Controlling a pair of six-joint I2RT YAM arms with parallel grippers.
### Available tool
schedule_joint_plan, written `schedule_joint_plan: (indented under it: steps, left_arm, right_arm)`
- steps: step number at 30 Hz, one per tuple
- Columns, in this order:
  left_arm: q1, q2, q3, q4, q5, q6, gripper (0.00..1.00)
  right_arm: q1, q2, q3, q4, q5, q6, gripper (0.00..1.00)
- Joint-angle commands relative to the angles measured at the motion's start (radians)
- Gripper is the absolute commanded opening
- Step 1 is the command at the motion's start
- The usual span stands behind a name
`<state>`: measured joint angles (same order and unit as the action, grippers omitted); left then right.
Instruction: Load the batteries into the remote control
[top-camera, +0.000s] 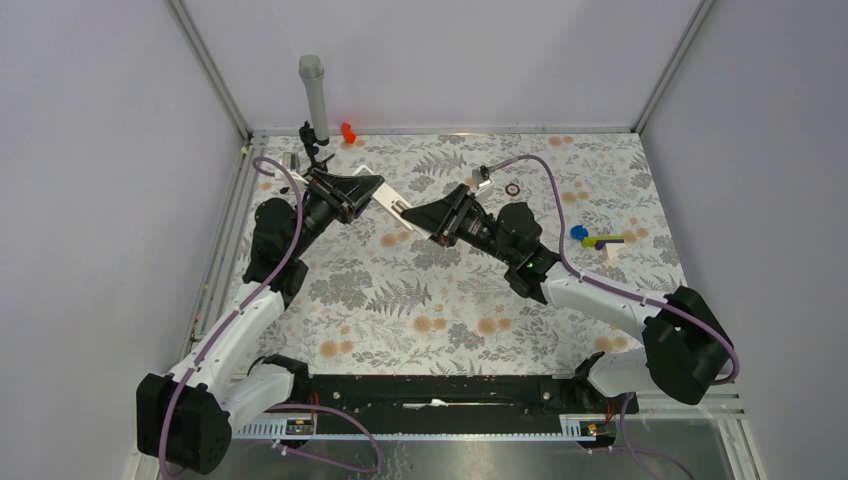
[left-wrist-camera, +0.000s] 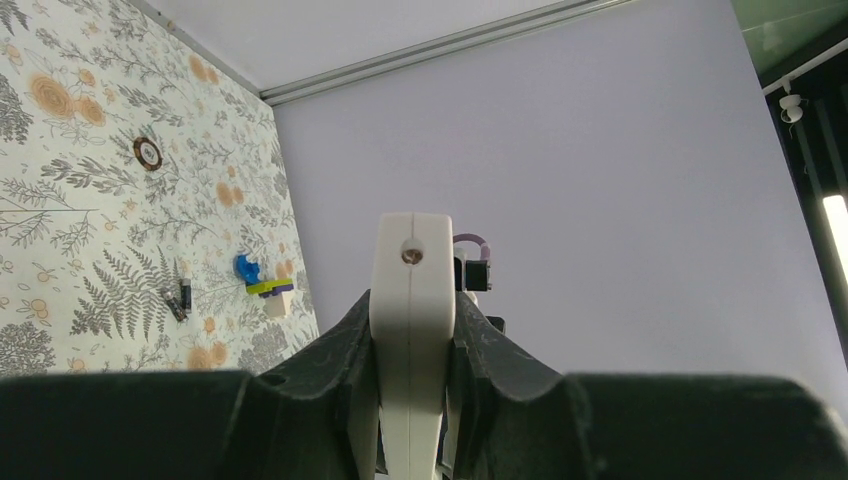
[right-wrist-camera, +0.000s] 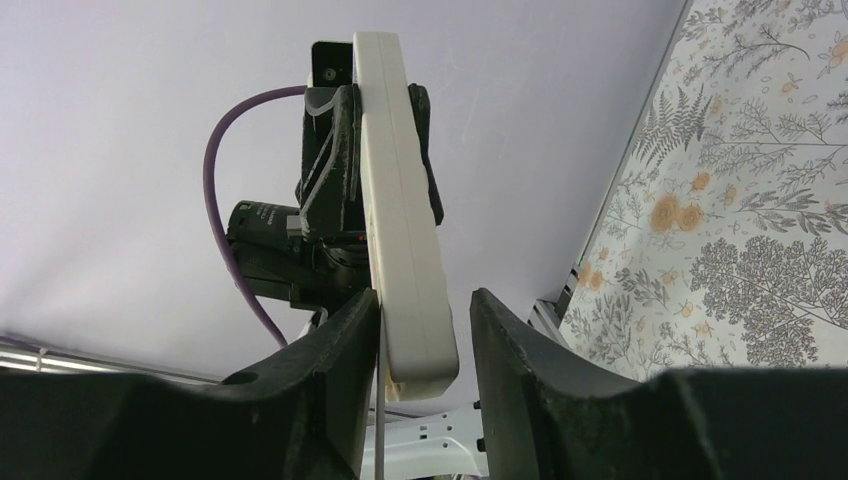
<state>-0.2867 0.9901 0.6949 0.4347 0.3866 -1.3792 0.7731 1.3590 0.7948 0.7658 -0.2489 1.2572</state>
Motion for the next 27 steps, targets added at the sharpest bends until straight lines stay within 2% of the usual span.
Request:
schedule_joint_plan:
  steps: [1,9,16,22,27]
  left_arm:
    - [-0.003,-0.020,0.023,0.142,0.002,-0.063,0.00]
    - [-0.002,-0.021,0.013,0.037,-0.045,0.070,0.00]
    - [-0.003,0.009,-0.003,0.029,-0.030,0.056,0.00]
    - [0.000,0.041,-0.003,-0.020,-0.054,0.053,0.00]
    - [0.002,0.078,-0.004,-0.039,-0.080,0.096,0.00]
  right_arm:
    - [-0.010,0.049,0.014,-0.135,-0.004,0.032,0.48]
    - [-0.026,0.029,-0.010,-0.178,-0.001,0.102,0.67]
    - [-0.040,0.013,-0.004,-0.199,0.003,0.097,0.75]
    - [-0.045,0.004,-0.051,-0.083,-0.010,0.127,0.77]
    - [-0.048,-0.002,-0.063,-0.062,-0.027,0.157,0.70]
